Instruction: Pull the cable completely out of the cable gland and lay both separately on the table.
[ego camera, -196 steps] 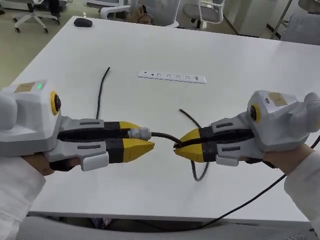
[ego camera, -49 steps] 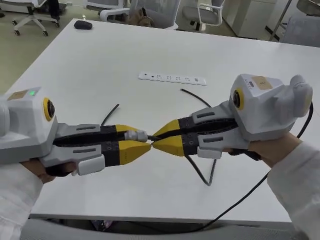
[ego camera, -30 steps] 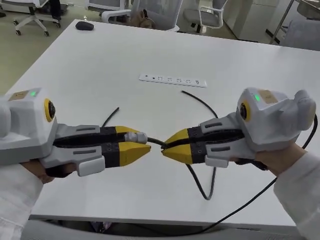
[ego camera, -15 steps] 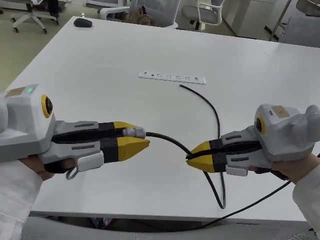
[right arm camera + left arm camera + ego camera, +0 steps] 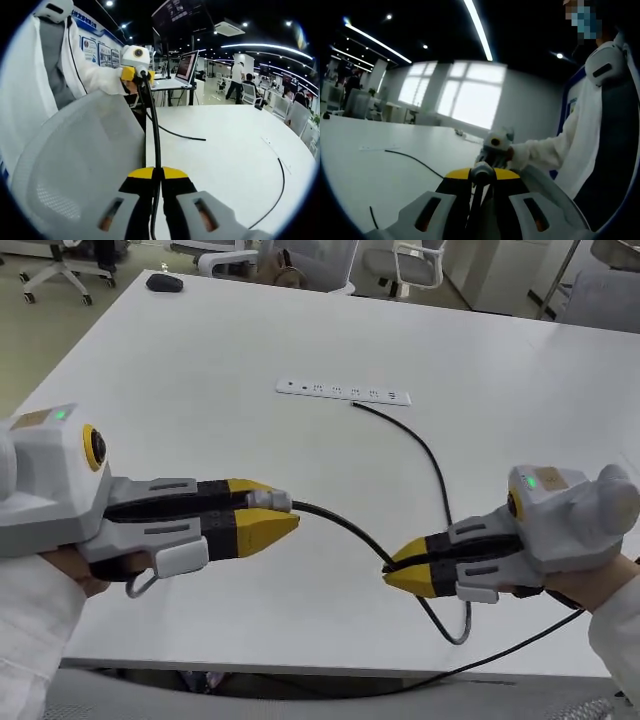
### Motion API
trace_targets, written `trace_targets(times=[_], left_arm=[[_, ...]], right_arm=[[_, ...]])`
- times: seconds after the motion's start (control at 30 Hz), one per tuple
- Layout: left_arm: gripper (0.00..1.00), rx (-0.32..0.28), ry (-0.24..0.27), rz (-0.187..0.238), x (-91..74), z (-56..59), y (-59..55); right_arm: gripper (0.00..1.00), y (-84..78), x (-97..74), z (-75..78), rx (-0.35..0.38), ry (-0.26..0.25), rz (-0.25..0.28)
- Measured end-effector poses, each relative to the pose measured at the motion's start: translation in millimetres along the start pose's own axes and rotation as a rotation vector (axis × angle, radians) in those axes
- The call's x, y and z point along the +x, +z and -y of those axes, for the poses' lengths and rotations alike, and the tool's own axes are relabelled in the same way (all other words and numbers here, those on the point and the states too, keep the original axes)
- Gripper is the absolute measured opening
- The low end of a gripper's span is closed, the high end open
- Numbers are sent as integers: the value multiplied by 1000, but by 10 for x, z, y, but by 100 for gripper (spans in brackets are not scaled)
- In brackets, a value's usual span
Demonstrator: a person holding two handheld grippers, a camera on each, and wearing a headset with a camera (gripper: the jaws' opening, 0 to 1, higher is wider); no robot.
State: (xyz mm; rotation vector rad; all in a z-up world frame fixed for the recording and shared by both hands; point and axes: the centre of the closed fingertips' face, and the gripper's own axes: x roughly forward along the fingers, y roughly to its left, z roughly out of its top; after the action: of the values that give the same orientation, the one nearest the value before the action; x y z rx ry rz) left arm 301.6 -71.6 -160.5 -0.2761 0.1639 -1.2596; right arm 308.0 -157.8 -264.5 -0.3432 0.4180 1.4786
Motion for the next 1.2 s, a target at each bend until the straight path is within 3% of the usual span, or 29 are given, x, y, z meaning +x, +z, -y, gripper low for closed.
trace_targets(times=[0.2, 0.3, 0.37, 0.53, 0.6, 0.77, 1.0, 1.1, 1.2], left_arm=[[17, -11, 4, 10, -10, -4, 9], [17, -5, -2, -8, 4, 9, -25], [17, 3, -11, -16, 19, 32, -40], [17, 1, -12, -17, 15, 30, -46], [17, 2, -15, -17, 16, 33, -45], [17, 4, -18, -19, 22, 34, -47], [17, 9, -21, -18, 19, 39, -42], [17, 11, -23, -23, 21, 46, -51], [17, 10, -22, -26, 26, 44, -60]], right_arm=[[4, 173, -41, -46, -3, 25, 12], [11, 461, -56, -51, -13, 27, 91], [13, 637, -51, -58, -58, 18, 109], [14, 1108, 46, -218, -161, 59, 170], [15, 1205, 83, -255, -193, 70, 179], [14, 1298, 198, -280, -236, 86, 167], [11, 1199, 288, -285, -228, 109, 141], [5, 1204, 281, -293, -235, 113, 149], [4, 1202, 292, -287, -225, 114, 151]])
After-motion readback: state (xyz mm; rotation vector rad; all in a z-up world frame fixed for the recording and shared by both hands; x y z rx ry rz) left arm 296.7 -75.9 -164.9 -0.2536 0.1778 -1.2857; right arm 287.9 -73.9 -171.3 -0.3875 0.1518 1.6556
